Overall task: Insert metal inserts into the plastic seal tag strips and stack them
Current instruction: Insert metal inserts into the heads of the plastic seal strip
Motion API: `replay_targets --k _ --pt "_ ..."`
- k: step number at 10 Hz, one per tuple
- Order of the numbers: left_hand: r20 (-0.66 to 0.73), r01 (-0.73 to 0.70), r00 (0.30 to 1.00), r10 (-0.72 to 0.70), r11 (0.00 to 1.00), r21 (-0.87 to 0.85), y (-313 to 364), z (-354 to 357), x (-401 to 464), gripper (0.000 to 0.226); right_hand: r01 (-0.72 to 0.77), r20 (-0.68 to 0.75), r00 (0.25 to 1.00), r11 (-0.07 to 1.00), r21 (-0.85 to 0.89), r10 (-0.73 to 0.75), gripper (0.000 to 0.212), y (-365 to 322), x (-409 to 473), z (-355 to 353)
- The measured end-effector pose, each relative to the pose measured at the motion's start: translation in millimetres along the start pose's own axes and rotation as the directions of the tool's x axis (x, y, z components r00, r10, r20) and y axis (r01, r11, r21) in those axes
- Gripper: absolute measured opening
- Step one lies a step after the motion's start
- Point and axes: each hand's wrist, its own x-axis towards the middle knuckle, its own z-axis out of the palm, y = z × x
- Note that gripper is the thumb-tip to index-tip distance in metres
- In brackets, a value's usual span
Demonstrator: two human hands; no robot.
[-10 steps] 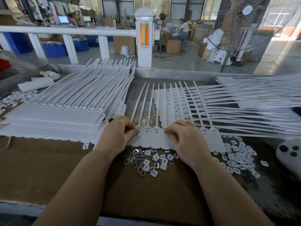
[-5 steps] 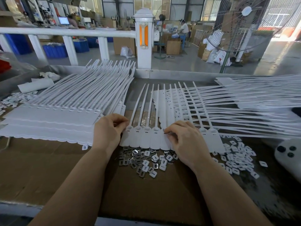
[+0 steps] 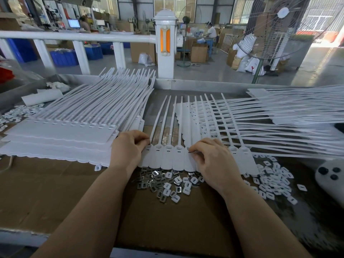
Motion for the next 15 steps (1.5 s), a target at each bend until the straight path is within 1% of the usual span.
replay_targets --k 2,3,4,5,7,8,9,10,11,13,14,15 --pt "0.016 -0.017 1.000 0.016 0.997 0.081 -0.3 -0.2 1.6 0.006 0.000 0.000 1.000 1.000 0.005 0.000 0.017 0.1 0.0 -0.1" --pt "0.026 -0.001 1.000 -0.002 0.995 0.096 -1.5 0.2 2.4 0.009 0.000 -0.001 1.000 1.000 0.005 0.000 0.017 0.3 -0.3 0.0" --pt "0.056 0.017 0.998 -0.021 0.996 0.085 -1.6 0.8 3.2 0.017 -0.002 -0.001 1.000 1.000 0.007 0.002 0.017 0.4 0.2 0.2" --pt "0.071 0.025 0.997 -0.030 0.997 0.068 -1.7 0.6 3.8 0.018 -0.004 0.000 1.000 1.000 0.011 0.004 0.017 0.3 0.4 0.3" --pt "0.081 0.016 0.996 -0.024 0.996 0.090 0.3 -0.9 3.4 0.020 -0.006 0.000 1.000 1.000 0.014 0.006 0.017 -0.1 0.0 -0.5" --pt "0.125 -0.006 0.992 -0.013 0.989 0.149 1.0 -2.5 3.4 0.015 -0.009 0.001 1.000 1.000 0.022 0.009 0.017 -0.3 0.2 -0.8" --pt "0.131 -0.021 0.991 0.000 0.988 0.156 1.9 -4.9 2.0 0.007 -0.009 -0.001 1.000 1.000 0.024 0.009 0.017 -0.3 0.1 -0.7" --pt "0.089 0.001 0.996 -0.009 0.996 0.092 3.1 -5.9 -0.2 0.001 -0.009 0.003 1.000 1.000 0.023 0.009 0.017 -0.3 0.0 -0.5" --pt "0.058 0.021 0.998 -0.024 0.998 0.057 4.0 -4.9 -1.2 0.002 -0.011 0.002 1.000 1.000 0.023 0.011 0.017 -0.1 -0.1 -0.3" --pt "0.018 0.080 0.997 -0.081 0.996 0.048 6.4 -3.6 -0.8 0.008 -0.015 0.001 1.000 0.999 0.030 0.015 0.017 -0.3 0.3 -0.3" --pt "0.048 0.088 0.995 -0.092 0.993 0.084 8.0 -2.3 -0.2 0.017 -0.016 0.001 1.000 0.999 0.029 0.016 0.017 -0.2 0.0 -0.5" --pt "0.054 0.125 0.991 -0.123 0.991 -0.044 9.4 -4.2 -1.5 0.026 -0.014 0.001 1.000 0.999 0.029 0.014 0.017 -0.2 -0.1 -0.2"
